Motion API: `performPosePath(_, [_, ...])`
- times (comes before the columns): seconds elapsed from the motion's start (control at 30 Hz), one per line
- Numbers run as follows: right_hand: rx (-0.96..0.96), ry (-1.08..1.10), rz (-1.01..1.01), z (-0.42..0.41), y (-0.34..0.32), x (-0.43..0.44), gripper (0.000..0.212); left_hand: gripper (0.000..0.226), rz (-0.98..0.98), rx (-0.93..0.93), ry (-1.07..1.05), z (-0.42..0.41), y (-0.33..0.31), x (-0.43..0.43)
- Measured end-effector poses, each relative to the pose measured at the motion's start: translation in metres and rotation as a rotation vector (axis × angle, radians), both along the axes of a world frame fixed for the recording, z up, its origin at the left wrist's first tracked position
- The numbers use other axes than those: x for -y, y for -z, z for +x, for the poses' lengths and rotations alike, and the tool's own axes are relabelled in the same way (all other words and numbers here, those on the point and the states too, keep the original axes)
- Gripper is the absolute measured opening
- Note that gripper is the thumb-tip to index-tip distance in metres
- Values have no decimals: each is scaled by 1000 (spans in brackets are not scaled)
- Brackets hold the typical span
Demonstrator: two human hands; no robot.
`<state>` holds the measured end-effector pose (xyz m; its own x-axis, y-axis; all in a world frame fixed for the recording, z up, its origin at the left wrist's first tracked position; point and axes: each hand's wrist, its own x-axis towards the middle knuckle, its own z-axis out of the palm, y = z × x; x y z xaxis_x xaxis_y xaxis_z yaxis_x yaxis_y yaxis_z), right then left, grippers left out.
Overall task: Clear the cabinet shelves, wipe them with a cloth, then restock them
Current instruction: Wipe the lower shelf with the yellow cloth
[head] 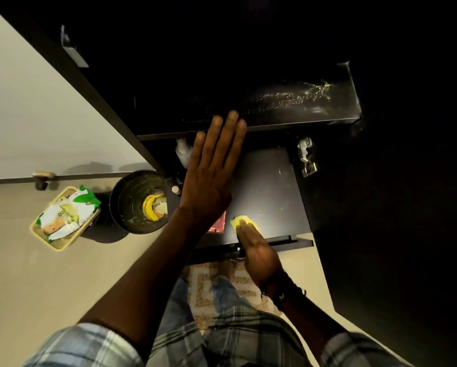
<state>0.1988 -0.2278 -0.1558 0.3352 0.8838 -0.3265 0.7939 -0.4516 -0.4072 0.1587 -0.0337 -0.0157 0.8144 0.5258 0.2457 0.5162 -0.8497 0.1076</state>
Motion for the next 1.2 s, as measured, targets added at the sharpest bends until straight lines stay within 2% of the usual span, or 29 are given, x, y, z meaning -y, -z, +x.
performPosePath(0.13, [61, 56, 17, 24, -3, 36, 58, 106, 11, -1, -8, 1, 2, 0])
performPosePath(0.23, [124, 158, 24, 56, 4, 5, 63, 106, 21, 2, -18, 2, 4, 0])
performPosePath(0.37, [17, 203, 66, 38, 6, -50, 51, 101, 25, 22, -21, 4, 4, 2])
performPosePath(0.43, [-87, 151, 126, 9, 9, -41, 50, 101, 33, 22, -21, 4, 5, 1])
performPosePath(0.53, [51, 13, 114, -6, 9, 9, 49, 101, 28, 37, -17, 4, 9, -3])
performPosePath(0.6, [82, 116, 103, 14, 7, 39, 47, 102, 25, 41, -15, 4, 9, -3])
performPosePath(0.67, [140, 255, 66, 47, 1, 47, 58, 104, 23, 41, -14, 5, 10, -3])
performPosePath(0.8, [191, 285, -16, 116, -1, -9, 65, 104, 20, 49, -6, 5, 11, -3])
performPosePath(0.9, [124, 272, 5, 133, 15, -82, 69, 98, 17, 58, -5, 4, 11, -4])
performPosePath(1.03, [-90, 318, 87, 79, 25, -104, 66, 83, 5, 69, -3, 4, 10, -3])
performPosePath(1.13, [-28, 73, 103, 30, 19, -60, 72, 96, 20, 47, 7, 3, 11, -5])
performPosePath(1.2, [26, 14, 110, 33, 21, -24, 70, 102, 19, 57, 7, 2, 11, -7])
